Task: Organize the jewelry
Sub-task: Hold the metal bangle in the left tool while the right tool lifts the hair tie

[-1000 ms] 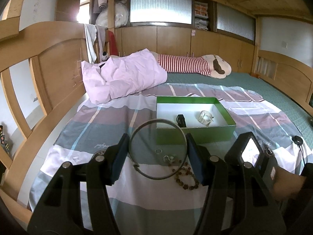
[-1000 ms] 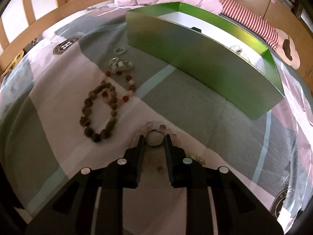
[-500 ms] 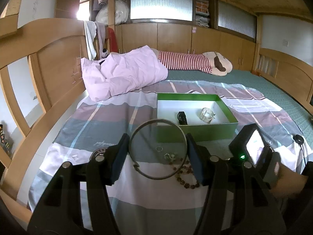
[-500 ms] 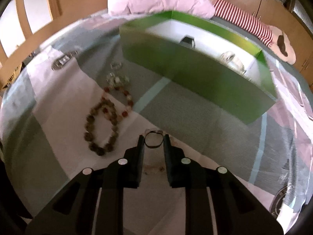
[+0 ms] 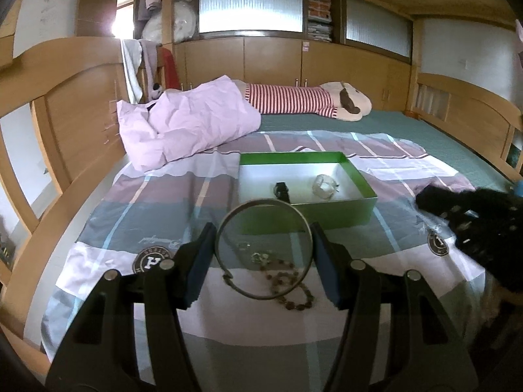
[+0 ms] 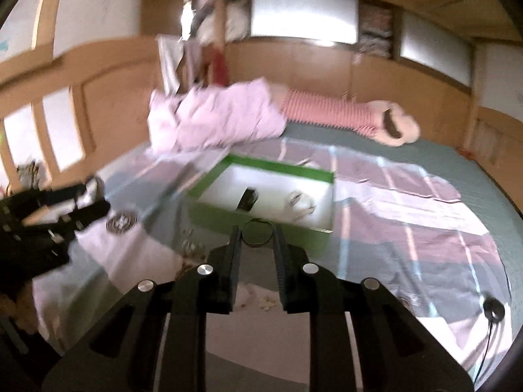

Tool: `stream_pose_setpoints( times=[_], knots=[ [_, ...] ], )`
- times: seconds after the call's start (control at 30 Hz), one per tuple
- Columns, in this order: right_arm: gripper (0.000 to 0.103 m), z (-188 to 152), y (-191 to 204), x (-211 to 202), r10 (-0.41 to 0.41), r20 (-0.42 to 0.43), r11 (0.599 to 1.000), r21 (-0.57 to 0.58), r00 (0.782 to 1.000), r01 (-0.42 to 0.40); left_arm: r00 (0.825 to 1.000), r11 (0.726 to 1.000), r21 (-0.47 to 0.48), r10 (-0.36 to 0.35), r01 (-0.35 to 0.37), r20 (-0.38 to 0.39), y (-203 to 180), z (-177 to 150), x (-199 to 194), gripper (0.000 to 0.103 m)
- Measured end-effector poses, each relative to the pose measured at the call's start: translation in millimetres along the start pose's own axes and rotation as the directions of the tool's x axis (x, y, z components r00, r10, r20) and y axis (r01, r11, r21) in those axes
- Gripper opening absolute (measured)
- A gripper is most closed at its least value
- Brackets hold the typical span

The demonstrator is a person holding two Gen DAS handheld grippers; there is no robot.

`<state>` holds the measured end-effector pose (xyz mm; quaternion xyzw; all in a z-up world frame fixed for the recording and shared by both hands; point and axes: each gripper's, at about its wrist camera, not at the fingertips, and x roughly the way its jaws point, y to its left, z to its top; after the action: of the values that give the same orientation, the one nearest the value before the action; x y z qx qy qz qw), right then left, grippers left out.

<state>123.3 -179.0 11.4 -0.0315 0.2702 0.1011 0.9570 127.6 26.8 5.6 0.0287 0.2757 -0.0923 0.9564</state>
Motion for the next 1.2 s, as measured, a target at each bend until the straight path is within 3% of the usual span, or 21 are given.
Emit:
stream_pose_setpoints(
  times=[0.33, 1.2],
  knots=[
    [0.02, -6.0, -8.5, -5.5, -0.036, 0.005, 0.999, 0.039, 0.999, 0.036, 0.999, 0.999, 0.028, -0.036, 0.036, 0.007, -30.0, -2.4, 2.7, 0.058],
    [0.02, -10.1, -12.0, -8.4, -0.075, 0.008, 0.996, 0.057, 0.997, 0.074, 1.0, 1.0, 0.007, -0.013, 0.013, -0.012, -31.7, -0.9, 10.7, 0.058]
  ],
)
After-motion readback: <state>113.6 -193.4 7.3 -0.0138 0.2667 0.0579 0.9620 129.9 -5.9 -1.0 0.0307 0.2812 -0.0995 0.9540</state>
